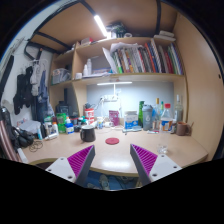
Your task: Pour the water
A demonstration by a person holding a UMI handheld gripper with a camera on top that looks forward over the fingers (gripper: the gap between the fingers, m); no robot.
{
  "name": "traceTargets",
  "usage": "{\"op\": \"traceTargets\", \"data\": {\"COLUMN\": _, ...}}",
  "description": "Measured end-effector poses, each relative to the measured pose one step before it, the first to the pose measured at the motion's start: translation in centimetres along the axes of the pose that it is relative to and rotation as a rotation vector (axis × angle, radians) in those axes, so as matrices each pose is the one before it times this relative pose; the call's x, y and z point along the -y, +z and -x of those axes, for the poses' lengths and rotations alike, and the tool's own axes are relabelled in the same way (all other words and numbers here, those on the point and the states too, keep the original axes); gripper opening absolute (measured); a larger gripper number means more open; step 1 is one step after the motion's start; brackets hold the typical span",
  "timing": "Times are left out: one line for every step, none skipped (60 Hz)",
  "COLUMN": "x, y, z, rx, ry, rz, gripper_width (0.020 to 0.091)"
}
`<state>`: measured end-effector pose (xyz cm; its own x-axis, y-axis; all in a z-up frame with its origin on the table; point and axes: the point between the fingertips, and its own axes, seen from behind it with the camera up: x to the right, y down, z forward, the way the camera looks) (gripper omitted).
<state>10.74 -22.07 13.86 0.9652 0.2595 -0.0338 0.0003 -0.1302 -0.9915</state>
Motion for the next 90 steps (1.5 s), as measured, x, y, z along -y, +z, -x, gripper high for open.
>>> {"op": "traceTargets", "data": {"x": -0.012, "y": 0.054, "z": -0.014, "rx": -0.00163, "ry": -0.0002, "rz": 0.00216, "gripper_width": 0.0788}}
{"op": "traceTargets", "data": {"x": -0.044, "y": 0.036, "z": -0.072, "rx": -0.00248, "ry": -0.0002, "rz": 0.00178, "gripper_width": 0.0788}}
{"op": "traceTargets", "data": {"x": -0.046, "y": 0.082, "z": -0.084, "rx": -0.00316, "ry": -0.0001, "rz": 0.00166, "gripper_width": 0.0789}}
{"op": "traceTargets", "data": {"x": -0.067, "y": 0.104, "z": -0.089, "rx": -0.00321, "ry": -0.0004, "rz": 0.00183, "gripper_width": 0.079}}
{"op": "traceTargets", "data": {"x": -0.043, "y": 0.087, "z": -0.087, "rx": -0.00277, "ry": -0.0003, "rz": 0.0016, "gripper_width": 0.079}}
{"op": "traceTargets", "data": {"x": -0.004, "y": 0.081, "z": -0.076, "rx": -0.0021, "ry": -0.0004, "rz": 0.00046, "gripper_width": 0.0789}}
{"op": "traceTargets", "data": {"x": -0.01, "y": 0.077, "z": -0.072, "rx": -0.00176, "ry": -0.0006, "rz": 0.00004, "gripper_width": 0.0788}}
{"op": "traceTargets", "data": {"x": -0.006, "y": 0.073, "z": -0.072, "rx": -0.00145, "ry": -0.0005, "rz": -0.00046, "gripper_width": 0.0788}}
{"op": "traceTargets", "data": {"x": -0.14, "y": -0.097, "z": -0.023, "rx": -0.00186, "ry": -0.0004, "rz": 0.0004, "gripper_width": 0.0788}}
{"op": "traceTargets", "data": {"x": -0.024, "y": 0.146, "z": -0.084, "rx": -0.00163, "ry": -0.0004, "rz": 0.00018, "gripper_width": 0.0789}}
{"op": "traceTargets", "data": {"x": -0.029, "y": 0.06, "z": -0.066, "rx": -0.00131, "ry": -0.0002, "rz": 0.00075, "gripper_width": 0.079}}
{"op": "traceTargets", "data": {"x": -0.026, "y": 0.048, "z": -0.061, "rx": -0.00146, "ry": 0.0002, "rz": 0.0002, "gripper_width": 0.0789}}
{"op": "traceTargets", "data": {"x": -0.002, "y": 0.071, "z": -0.114, "rx": -0.0022, "ry": 0.0005, "rz": 0.00026, "gripper_width": 0.0789}}
{"op": "traceTargets", "data": {"x": 0.009, "y": 0.071, "z": -0.135, "rx": -0.00275, "ry": 0.0008, "rz": 0.00007, "gripper_width": 0.079}}
{"op": "traceTargets", "data": {"x": 0.002, "y": 0.071, "z": -0.144, "rx": -0.00289, "ry": 0.001, "rz": 0.00009, "gripper_width": 0.0789}}
{"op": "traceTargets", "data": {"x": -0.004, "y": 0.047, "z": -0.124, "rx": -0.00264, "ry": 0.0009, "rz": 0.00041, "gripper_width": 0.0789}}
{"op": "traceTargets", "data": {"x": -0.007, "y": 0.045, "z": -0.102, "rx": -0.00223, "ry": 0.0003, "rz": 0.00062, "gripper_width": 0.0791}}
{"op": "traceTargets", "data": {"x": -0.013, "y": 0.038, "z": -0.137, "rx": -0.00175, "ry": -0.0004, "rz": 0.00047, "gripper_width": 0.079}}
{"op": "traceTargets", "data": {"x": -0.024, "y": 0.044, "z": -0.122, "rx": -0.00175, "ry": -0.0008, "rz": 0.00059, "gripper_width": 0.0789}}
{"op": "traceTargets", "data": {"x": -0.024, "y": 0.055, "z": -0.142, "rx": -0.00142, "ry": -0.0011, "rz": 0.00135, "gripper_width": 0.079}}
{"op": "traceTargets", "data": {"x": -0.033, "y": 0.058, "z": -0.143, "rx": -0.0019, "ry": -0.0016, "rz": 0.00107, "gripper_width": 0.0791}}
{"op": "traceTargets", "data": {"x": -0.055, "y": 0.074, "z": -0.218, "rx": -0.00279, "ry": -0.0014, "rz": 0.00112, "gripper_width": 0.0795}}
{"op": "traceTargets", "data": {"x": -0.01, "y": 0.086, "z": -0.23, "rx": -0.00377, "ry": -0.001, "rz": 0.00007, "gripper_width": 0.0799}}
{"op": "traceTargets", "data": {"x": 0.032, "y": 0.11, "z": -0.26, "rx": -0.0034, "ry": -0.001, "rz": -0.00084, "gripper_width": 0.0803}}
{"op": "traceTargets", "data": {"x": 0.054, "y": 0.103, "z": -0.29, "rx": -0.00317, "ry": -0.0011, "rz": -0.00198, "gripper_width": 0.0803}}
{"op": "traceTargets", "data": {"x": 0.059, "y": 0.099, "z": -0.377, "rx": -0.00453, "ry": -0.0005, "rz": -0.00267, "gripper_width": 0.0805}}
{"op": "traceTargets", "data": {"x": 0.058, "y": 0.121, "z": -0.394, "rx": -0.00554, "ry": 0.0001, "rz": -0.00382, "gripper_width": 0.0804}}
{"op": "traceTargets", "data": {"x": 0.115, "y": 0.115, "z": -0.393, "rx": -0.00647, "ry": -0.0004, "rz": -0.00611, "gripper_width": 0.0803}}
{"op": "traceTargets", "data": {"x": 0.196, "y": 0.203, "z": -0.434, "rx": -0.00538, "ry": -0.0022, "rz": -0.00853, "gripper_width": 0.0803}}
{"op": "traceTargets", "data": {"x": 0.228, "y": 0.208, "z": -0.489, "rx": -0.00577, "ry": -0.0039, "rz": -0.01106, "gripper_width": 0.0804}}
{"op": "traceTargets", "data": {"x": 0.226, "y": 0.238, "z": -0.543, "rx": -0.00744, "ry": -0.0047, "rz": -0.01151, "gripper_width": 0.0804}}
{"op": "traceTargets", "data": {"x": 0.205, "y": 0.277, "z": -0.645, "rx": -0.00962, "ry": -0.0058, "rz": -0.01025, "gripper_width": 0.0802}}
{"op": "traceTargets", "data": {"x": 0.08, "y": 0.261, "z": -0.705, "rx": -0.0118, "ry": -0.0067, "rz": -0.00636, "gripper_width": 0.0802}}
{"op": "traceTargets", "data": {"x": -0.002, "y": 0.288, "z": -0.729, "rx": -0.01257, "ry": -0.0069, "rz": -0.00293, "gripper_width": 0.08}}
{"op": "traceTargets", "data": {"x": -0.042, "y": 0.33, "z": -0.748, "rx": -0.01334, "ry": -0.0066, "rz": -0.00135, "gripper_width": 0.08}}
{"op": "traceTargets", "data": {"x": -0.017, "y": 0.348, "z": -0.768, "rx": -0.01419, "ry": -0.0043, "rz": -0.00125, "gripper_width": 0.08}}
{"op": "traceTargets", "data": {"x": -0.032, "y": 0.382, "z": -0.751, "rx": -0.01421, "ry": -0.0017, "rz": -0.00153, "gripper_width": 0.08}}
{"op": "traceTargets", "data": {"x": -0.042, "y": 0.432, "z": -0.794, "rx": -0.01433, "ry": 0.0003, "rz": -0.00123, "gripper_width": 0.0799}}
{"op": "traceTargets", "data": {"x": -0.131, "y": 0.4, "z": -0.787, "rx": -0.01409, "ry": 0.0018, "rz": 0.00115, "gripper_width": 0.0798}}
{"op": "traceTargets", "data": {"x": -0.19, "y": 0.49, "z": -0.73, "rx": -0.01315, "ry": 0.0034, "rz": 0.00215, "gripper_width": 0.0796}}
{"op": "traceTargets", "data": {"x": -0.144, "y": 0.498, "z": -0.747, "rx": -0.01197, "ry": 0.0035, "rz": 0.00187, "gripper_width": 0.0796}}
{"op": "traceTargets", "data": {"x": -0.183, "y": 0.492, "z": -0.747, "rx": -0.0113, "ry": 0.0036, "rz": 0.0026, "gripper_width": 0.0796}}
{"op": "traceTargets", "data": {"x": -0.155, "y": 0.545, "z": -0.725, "rx": -0.01164, "ry": 0.0044, "rz": 0.00299, "gripper_width": 0.0796}}
{"op": "traceTargets", "data": {"x": -0.167, "y": 0.527, "z": -0.719, "rx": -0.01167, "ry": 0.0042, "rz": 0.00314, "gripper_width": 0.0796}}
{"op": "traceTargets", "data": {"x": -0.207, "y": 0.577, "z": -0.716, "rx": -0.01157, "ry": 0.0039, "rz": 0.00308, "gripper_width": 0.0794}}
{"op": "traceTargets", "data": {"x": -0.172, "y": 0.578, "z": -0.651, "rx": -0.01151, "ry": 0.0024, "rz": 0.00274, "gripper_width": 0.0796}}
{"op": "traceTargets", "data": {"x": -0.115, "y": 0.591, "z": -0.571, "rx": -0.01125, "ry": 0.0012, "rz": 0.00087, "gripper_width": 0.0795}}
{"op": "traceTargets", "data": {"x": -0.076, "y": 0.619, "z": -0.556, "rx": -0.00938, "ry": 0.0003, "rz": -0.00178, "gripper_width": 0.0797}}
{"op": "traceTargets", "data": {"x": -0.089, "y": 0.663, "z": -0.503, "rx": -0.00813, "ry": 0.0004, "rz": -0.00207, "gripper_width": 0.0798}}
{"op": "traceTargets", "data": {"x": -0.096, "y": 0.648, "z": -0.497, "rx": -0.00776, "ry": -0.0001, "rz": 0.00016, "gripper_width": 0.0796}}
{"op": "traceTargets", "data": {"x": -0.135, "y": 0.617, "z": -0.439, "rx": -0.0077, "ry": -0.001, "rz": 0.00242, "gripper_width": 0.0797}}
{"op": "traceTargets", "data": {"x": -0.109, "y": 0.642, "z": -0.417, "rx": -0.00512, "ry": -0.0024, "rz": 0.00232, "gripper_width": 0.0796}}
{"op": "traceTargets", "data": {"x": -0.108, "y": 0.626, "z": -0.319, "rx": -0.00346, "ry": -0.0022, "rz": 0.00191, "gripper_width": 0.0796}}
{"op": "traceTargets", "data": {"x": -0.059, "y": 0.617, "z": -0.268, "rx": -0.00221, "ry": -0.0021, "rz": 0.00129, "gripper_width": 0.0797}}
{"op": "traceTargets", "data": {"x": -0.052, "y": 0.61, "z": -0.279, "rx": -0.00254, "ry": -0.0019, "rz": 0.00047, "gripper_width": 0.0799}}
{"op": "traceTargets", "data": {"x": -0.039, "y": 0.635, "z": -0.266, "rx": -0.00266, "ry": -0.0017, "rz": -0.00033, "gripper_width": 0.0797}}
{"op": "traceTargets", "data": {"x": -0.041, "y": 0.585, "z": -0.232, "rx": -0.00274, "ry": -0.0022, "rz": -0.00068, "gripper_width": 0.0796}}
{"op": "traceTargets", "data": {"x": -0.122, "y": 0.609, "z": -0.235, "rx": -0.00149, "ry": -0.002, "rz": -0.00118, "gripper_width": 0.0796}}
{"op": "traceTargets", "data": {"x": -0.091, "y": 0.615, "z": -0.195, "rx": -0.00209, "ry": -0.0023, "rz": -0.00053, "gripper_width": 0.0796}}
{"op": "traceTargets", "data": {"x": -0.085, "y": 0.572, "z": -0.137, "rx": -0.00335, "ry": -0.0034, "rz": 0.00033, "gripper_width": 0.0794}}
{"op": "traceTargets", "data": {"x": -0.085, "y": 0.582, "z": -0.141, "rx": -0.00339, "ry": -0.0037, "rz": -0.00003, "gripper_width": 0.0795}}
{"op": "traceTargets", "data": {"x": -0.042, "y": 0.61, "z": -0.149, "rx": -0.00303, "ry": -0.0046, "rz": -0.00091, "gripper_width": 0.0792}}
{"op": "traceTargets", "data": {"x": -0.001, "y": 0.567, "z": -0.126, "rx": -0.00201, "ry": -0.005, "rz": -0.00244, "gripper_width": 0.0792}}
{"op": "traceTargets", "data": {"x": 0.014, "y": 0.558, "z": -0.139, "rx": -0.00132, "ry": -0.0036, "rz": -0.00325, "gripper_width": 0.0791}}
{"op": "traceTargets", "data": {"x": -0.044, "y": 0.538, "z": -0.165, "rx": -0.00401, "ry": -0.0018, "rz": -0.00142, "gripper_width": 0.0792}}
{"op": "traceTargets", "data": {"x": -0.045, "y": 0.906, "z": -0.355, "rx": -0.00194, "ry": -0.0003, "rz": 0.00188, "gripper_width": 0.0792}}
{"op": "traceTargets", "data": {"x": -0.067, "y": 0.077, "z": 0.018, "rx": -0.00709, "ry": 0.0007, "rz": 0.00593, "gripper_width": 0.0792}}
{"op": "traceTargets", "data": {"x": -0.117, "y": 0.444, "z": -0.08, "rx": -0.00304, "ry": 0.0015, "rz": 0.00493, "gripper_width": 0.0791}}
{"op": "traceTargets", "data": {"x": -0.034, "y": 0.474, "z": -0.069, "rx": -0.00015, "ry": 0.0013, "rz": 0.0022, "gripper_width": 0.0789}}
{"op": "traceTargets", "data": {"x": 0.038, "y": 0.457, "z": -0.049, "rx": 0.00089, "ry": 0.0023, "rz": -0.00099, "gripper_width": 0.0788}}
{"op": "traceTargets", "data": {"x": 0.027, "y": 0.463, "z": -0.077, "rx": 0.00065, "ry": 0.0033, "rz": -0.00201, "gripper_width": 0.0788}}
{"op": "traceTargets", "data": {"x": 0.088, "y": 0.491, "z": -0.147, "rx": -0.00066, "ry": 0.0038, "rz": -0.00212, "gripper_width": 0.0787}}
{"op": "traceTargets", "data": {"x": 0.076, "y": 0.401, "z": -0.146, "rx": -0.00275, "ry": 0.0038, "rz": -0.00132, "gripper_width": 0.0787}}
{"op": "traceTargets", "data": {"x": -0.11, "y": 0.765, "z": -0.077, "rx": -0.00208, "ry": 0.0044, "rz": -0.00486, "gripper_width": 0.0785}}
{"op": "traceTargets", "data": {"x": 0.103, "y": 0.331, "z": -0.087, "rx": -0.00152, "ry": 0.0031, "rz": -0.00342, "gripper_width": 0.0783}}
{"op": "traceTargets", "data": {"x": 0.096, "y": 0.444, "z": 0.112, "rx": 0.00084, "ry": 0.0027, "rz": -0.00406, "gripper_width": 0.0783}}
{"op": "traceTargets", "data": {"x": 0.037, "y": 0.376, "z": 0.069, "rx": 0.00155, "ry": 0.001, "rz": -0.00284, "gripper_width": 0.078}}
{"op": "traceTargets", "data": {"x": -0.016, "y": 0.37, "z": 0.016, "rx": 0.00155, "ry": -0.0005, "rz": 0.00029, "gripper_width": 0.0773}}
{"op": "traceTargets", "data": {"x": -0.072, "y": 0.328, "z": 0.004, "rx": 0.00178, "ry": -0.0012, "rz": 0.00258, "gripper_width": 0.0766}}
{"op": "traceTargets", "data": {"x": -0.036, "y": 0.339, "z": 0.093, "rx": 0.00401, "ry": -0.0004, "rz": 0.00058, "gripper_width": 0.0755}}
{"op": "traceTargets", "data": {"x": -0.069, "y": 0.295, "z": 0.124, "rx": 0.0045, "ry": -0.0006, "rz": 0.0022, "gripper_width": 0.0746}}
{"op": "traceTargets", "data": {"x": -0.012, "y": 0.269, "z": 0.181, "rx": 0.00556, "ry": 0.0002, "rz": -0.00033, "gripper_width": 0.0694}}
{"op": "traceTargets", "data": {"x": -0.03, "y": 0.302, "z": 0.294, "rx": 0.00531, "ry": 0.0013, "rz": -0.00407, "gripper_width": 0.0637}}
{"op": "traceTargets", "data": {"x": 0.033, "y": 0.172, "z": 0.136, "rx": 0.00468, "ry": 0.0015, "rz": -0.00194, "gripper_width": 0.058}}
{"op": "traceTargets", "data": {"x": -0.132, "y": 0.137, "z": -0.036, "rx": -0.00603, "ry": 0.0043, "rz": -0.0011, "gripper_width": 0.0577}}
{"op": "traceTargets", "data": {"x": 0.07, "y": 0.09, "z": -0.161, "rx": -0.00995, "ry": 0.0023, "rz": -0.00456, "gripper_width": 0.0577}}
{"op": "traceTargets", "data": {"x": 0.065, "y": 0.042, "z": -0.187, "rx": -0.0119, "ry": 0.0017, "rz": -0.00438, "gripper_width": 0.0574}}
{"op": "traceTargets", "data": {"x": 0.026, "y": 0.031, "z": -0.172, "rx": -0.01204, "ry": 0.0015, "rz": -0.00319, "gripper_width": 0.0567}}
{"op": "traceTargets", "data": {"x": 0.05, "y": 0.0, "z": -0.133, "rx": -0.01018, "ry": 0.0003, "rz": -0.00543, "gripper_width": 0.0561}}
{"op": "traceTargets", "data": {"x": 0.056, "y": -0.077, "z": -0.069, "rx": -0.00952, "ry": 0.0002, "rz": -0.00697, "gripper_width": 0.0557}}
